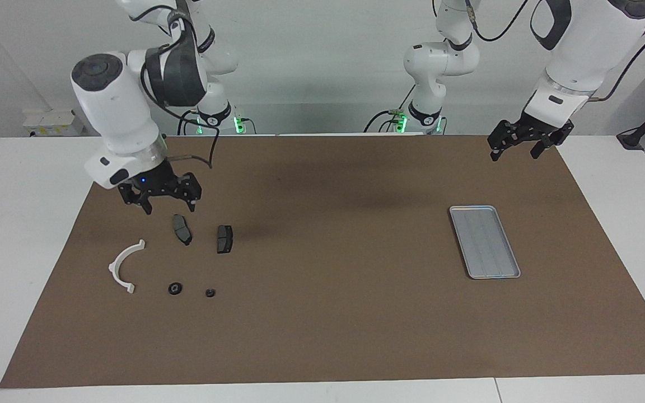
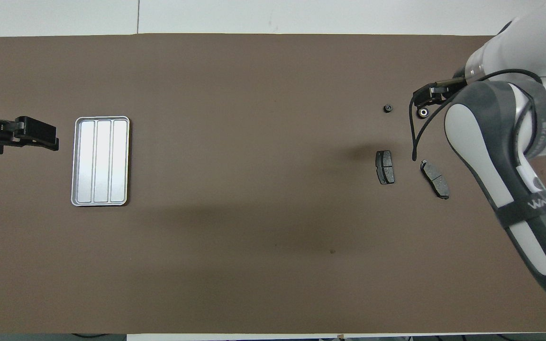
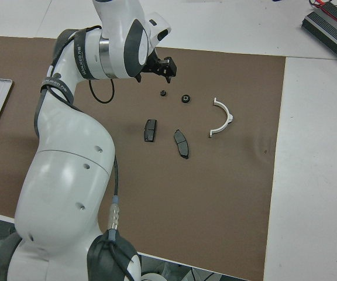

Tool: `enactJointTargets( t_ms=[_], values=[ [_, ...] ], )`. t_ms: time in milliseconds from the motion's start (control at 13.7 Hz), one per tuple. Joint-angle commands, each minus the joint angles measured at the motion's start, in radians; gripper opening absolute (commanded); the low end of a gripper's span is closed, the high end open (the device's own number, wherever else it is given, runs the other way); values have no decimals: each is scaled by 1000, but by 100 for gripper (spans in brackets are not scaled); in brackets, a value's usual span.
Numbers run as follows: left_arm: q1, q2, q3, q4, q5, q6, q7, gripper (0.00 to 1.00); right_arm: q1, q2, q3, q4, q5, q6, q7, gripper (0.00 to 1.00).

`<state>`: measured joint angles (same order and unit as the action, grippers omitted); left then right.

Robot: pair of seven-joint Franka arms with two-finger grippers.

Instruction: Place bearing gear from tray to pile

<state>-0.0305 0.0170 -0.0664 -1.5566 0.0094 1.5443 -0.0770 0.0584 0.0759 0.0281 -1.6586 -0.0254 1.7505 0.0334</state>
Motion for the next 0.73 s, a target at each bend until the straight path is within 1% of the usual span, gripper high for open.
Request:
enactJointTargets(
  t_ms=[0, 73, 219, 438, 657],
  values=[
    [3, -31, -1, -31, -14, -4, -1, 100, -6, -145, 9, -67, 16, -116, -15, 100],
    [3, -31, -1, -31, -14, -4, -1, 100, -2, -175, 7, -66, 15, -155, -13, 100],
    [3, -31, -1, -33, -14, -3, -1, 100, -2, -206, 7, -58, 15, -209, -13, 100],
    [3, -31, -1, -33, -14, -4, -1, 100, -5, -211, 6, -32, 15, -262, -13, 100],
    [3, -31, -1, -31, -14, -3, -1, 100, -3, -209, 6, -30, 10, -269, -10, 100]
  ],
)
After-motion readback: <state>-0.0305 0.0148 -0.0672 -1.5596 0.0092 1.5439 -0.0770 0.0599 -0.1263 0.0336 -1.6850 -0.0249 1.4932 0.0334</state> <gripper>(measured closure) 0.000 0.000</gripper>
